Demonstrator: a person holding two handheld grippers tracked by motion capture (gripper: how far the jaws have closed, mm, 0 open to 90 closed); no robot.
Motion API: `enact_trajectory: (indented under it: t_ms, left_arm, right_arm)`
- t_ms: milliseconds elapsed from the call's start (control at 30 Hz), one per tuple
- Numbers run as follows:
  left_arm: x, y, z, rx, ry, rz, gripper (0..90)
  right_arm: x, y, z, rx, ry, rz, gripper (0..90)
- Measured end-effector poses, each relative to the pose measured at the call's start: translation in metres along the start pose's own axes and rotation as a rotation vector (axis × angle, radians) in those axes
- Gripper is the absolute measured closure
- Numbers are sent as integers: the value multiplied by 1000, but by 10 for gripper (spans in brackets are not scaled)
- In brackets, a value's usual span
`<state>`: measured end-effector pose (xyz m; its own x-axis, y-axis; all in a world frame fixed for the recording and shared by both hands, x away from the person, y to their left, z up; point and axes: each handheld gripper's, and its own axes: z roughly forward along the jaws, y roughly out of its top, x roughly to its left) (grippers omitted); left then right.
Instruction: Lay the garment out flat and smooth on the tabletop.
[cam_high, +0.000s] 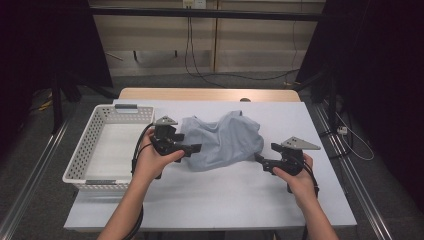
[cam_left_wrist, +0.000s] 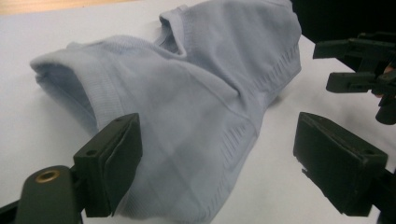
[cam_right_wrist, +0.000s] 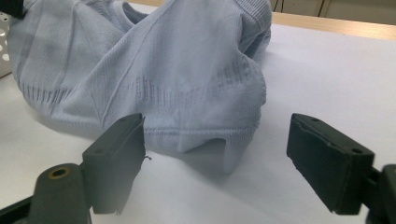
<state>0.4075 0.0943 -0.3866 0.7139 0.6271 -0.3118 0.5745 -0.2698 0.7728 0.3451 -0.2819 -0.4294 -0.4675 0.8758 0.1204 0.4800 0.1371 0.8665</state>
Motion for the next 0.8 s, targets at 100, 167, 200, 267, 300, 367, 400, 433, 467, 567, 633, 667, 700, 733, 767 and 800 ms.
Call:
enact_trajectory:
  t_ms: [100, 167, 200, 267, 300, 367, 400, 433, 467, 567, 633, 667, 700, 733, 767, 800]
  left_arm:
    - [0, -5, 0, -7, -2, -3, 153]
    - [0, -9, -1, -7, 2, -4, 152]
    - [1, -11, -1, -5, 1, -6, 152]
    - [1, -15, 1, -5, 0, -5, 151]
    - [1, -16, 2, 6, 1, -1, 151]
    - [0, -17, 3, 3, 9, 2, 149]
    - [0, -17, 2, -2, 9, 6, 149]
    - [0, -17, 2, -2, 9, 6, 149]
    - [0, -17, 1, -5, 18, 7, 148]
    - [-1, -17, -1, -13, 26, 12, 141]
    - [-2, -16, -2, -17, 26, 11, 139]
    - [-3, -17, -3, -18, 32, 13, 127]
    - [-3, -17, -3, -18, 32, 13, 124]
    - [-4, -17, -3, -16, 35, 12, 120]
    - [-4, -18, -3, -14, 34, 17, 120]
    - [-4, -19, -3, -12, 37, 20, 120]
  right_arm:
    - [1, -1, 0, 0, 0, -8, 187]
    - [1, -1, 1, 4, 0, -15, 186]
    - [1, -2, 1, 6, 1, -14, 186]
    - [0, -3, 1, 8, 0, -10, 185]
    - [0, -4, 1, 10, -1, -12, 185]
    - [0, -4, 2, 16, -5, -12, 185]
    - [0, -5, 2, 15, -9, -12, 184]
    - [0, -5, 2, 15, -9, -12, 184]
    - [0, -6, 3, 16, -8, -11, 184]
    - [0, -8, 4, 27, -8, -13, 182]
    - [0, -9, 4, 30, -8, -14, 182]
    - [0, -10, 4, 34, -11, -14, 182]
    - [0, -10, 4, 34, -11, -14, 182]
    - [-1, -10, 4, 36, -14, -13, 182]
    - [-1, -10, 4, 36, -14, -13, 182]
    - [-1, -10, 4, 37, -16, -15, 182]
